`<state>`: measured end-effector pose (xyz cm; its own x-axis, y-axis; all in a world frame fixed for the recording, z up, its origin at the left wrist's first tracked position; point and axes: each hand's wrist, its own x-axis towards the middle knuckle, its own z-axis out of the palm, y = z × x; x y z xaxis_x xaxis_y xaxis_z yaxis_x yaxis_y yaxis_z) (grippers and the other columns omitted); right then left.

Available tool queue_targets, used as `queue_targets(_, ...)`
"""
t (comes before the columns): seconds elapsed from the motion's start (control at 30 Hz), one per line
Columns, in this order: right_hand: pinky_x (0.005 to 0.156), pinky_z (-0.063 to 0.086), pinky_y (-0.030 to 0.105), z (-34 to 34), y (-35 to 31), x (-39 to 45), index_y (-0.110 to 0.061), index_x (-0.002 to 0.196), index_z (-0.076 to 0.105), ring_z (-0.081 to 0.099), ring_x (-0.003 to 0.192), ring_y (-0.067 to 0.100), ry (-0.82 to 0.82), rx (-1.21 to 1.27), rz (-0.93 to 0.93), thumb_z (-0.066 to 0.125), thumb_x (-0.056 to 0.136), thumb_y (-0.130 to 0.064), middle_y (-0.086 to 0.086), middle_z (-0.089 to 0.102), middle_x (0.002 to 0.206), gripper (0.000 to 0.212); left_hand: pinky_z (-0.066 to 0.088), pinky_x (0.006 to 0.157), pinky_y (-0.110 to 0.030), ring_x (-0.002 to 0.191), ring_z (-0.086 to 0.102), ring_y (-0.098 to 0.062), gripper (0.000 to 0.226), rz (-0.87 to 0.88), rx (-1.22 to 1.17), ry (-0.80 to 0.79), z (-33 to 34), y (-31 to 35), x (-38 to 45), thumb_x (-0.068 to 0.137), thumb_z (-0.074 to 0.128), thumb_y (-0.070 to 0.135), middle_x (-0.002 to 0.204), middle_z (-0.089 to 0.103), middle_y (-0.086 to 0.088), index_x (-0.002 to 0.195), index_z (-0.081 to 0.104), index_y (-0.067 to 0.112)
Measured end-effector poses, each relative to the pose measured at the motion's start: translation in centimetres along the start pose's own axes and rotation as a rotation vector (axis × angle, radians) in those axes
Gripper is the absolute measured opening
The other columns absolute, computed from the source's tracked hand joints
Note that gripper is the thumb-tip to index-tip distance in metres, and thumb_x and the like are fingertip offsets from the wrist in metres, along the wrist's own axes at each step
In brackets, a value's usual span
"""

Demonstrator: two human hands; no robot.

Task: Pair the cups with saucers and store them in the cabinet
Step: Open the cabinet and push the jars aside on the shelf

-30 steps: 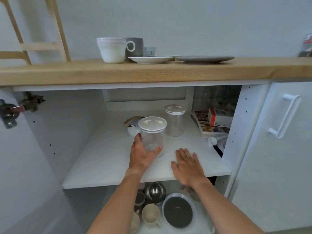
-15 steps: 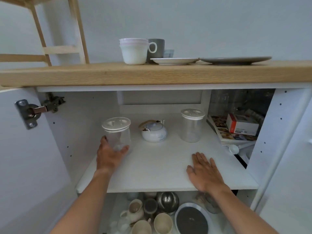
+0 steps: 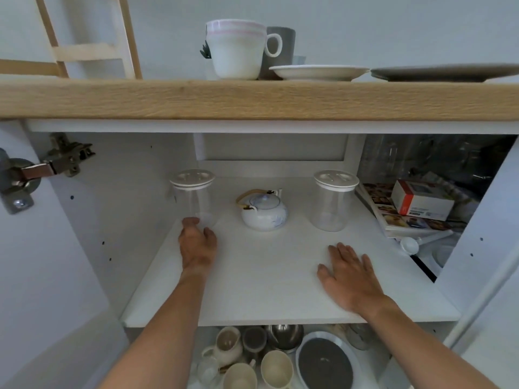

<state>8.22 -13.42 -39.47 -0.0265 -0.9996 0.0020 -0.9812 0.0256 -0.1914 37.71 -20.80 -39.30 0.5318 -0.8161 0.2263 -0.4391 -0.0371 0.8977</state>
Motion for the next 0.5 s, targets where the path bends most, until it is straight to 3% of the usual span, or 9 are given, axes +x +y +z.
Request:
queue_targets(0.07,0.121,0.018,0.047,0.0,-0.8,0.7,-0.015,0.152,0.029,0.024,0.147,0.027,0.143,0.037,0.018,0.039,0.098,-0.047,0.01,0.028,0.159,0.064,0.037,0.085,-0.024,0.111,0.054,-0.034,0.033,0.004,0.009,-0.044,0.9,0.9,-0.1,0.091,0.059,0.015,0.12,0.057,-0.021,0.122,0.053,0.007)
queue_targets(0.13,0.106,0.038,0.046,-0.6,-1.5,1.4,-0.013,0.143,0.037,0.042,0.13,0.032,0.324,0.127,0.038,0.059,0.089,-0.04,0.014,0.04,0.143,0.064,0.04,0.092,-0.026,0.115,0.052,-0.031,0.036,0.029,0.039,-0.101,1.9,2.2,-0.3,0.089,0.062,0.024,0.125,0.052,-0.015,0.122,0.054,0.013)
queue_targets(0.2,0.095,0.046,0.047,-1.7,-1.9,2.3,-0.011,0.138,0.039,0.045,0.12,0.036,0.496,0.239,0.071,0.072,0.081,-0.031,0.018,0.039,0.133,0.069,0.044,0.099,-0.034,0.117,0.051,-0.03,0.045,0.137,0.088,-0.146,2.9,3.7,-0.5,0.085,0.065,0.031,0.129,0.048,-0.01,0.126,0.051,0.02)
queue_targets(0.3,0.095,0.049,0.053,-4.1,-2.2,4.5,-0.012,0.137,0.038,0.042,0.118,0.042,0.645,0.338,0.116,0.079,0.073,-0.026,0.021,0.034,0.132,0.078,0.042,0.103,-0.041,0.123,0.045,-0.03,0.061,0.312,0.14,-0.168,4.4,6.1,-0.5,0.078,0.07,0.037,0.137,0.042,-0.007,0.133,0.046,0.026)
queue_targets(0.4,0.1,0.045,0.054,-6.1,-2.2,7.1,-0.025,0.147,0.027,0.034,0.126,0.046,0.626,0.359,0.175,0.082,0.071,-0.03,0.022,0.02,0.143,0.093,0.036,0.109,-0.046,0.135,0.032,-0.033,0.076,0.308,0.27,-0.305,6.2,7.9,0.0,0.072,0.072,0.052,0.151,0.024,-0.008,0.139,0.038,0.039)
queue_targets(0.5,0.109,0.039,0.055,-7.3,-2.2,9.2,-0.038,0.151,0.019,0.023,0.138,0.046,0.468,0.404,0.235,0.081,0.073,-0.033,0.016,0.002,0.154,0.1,0.031,0.111,-0.049,0.14,0.023,-0.033,0.077,0.307,0.358,-0.406,7.6,8.1,0.2,0.065,0.074,0.063,0.153,0.017,-0.006,0.132,0.046,0.041)
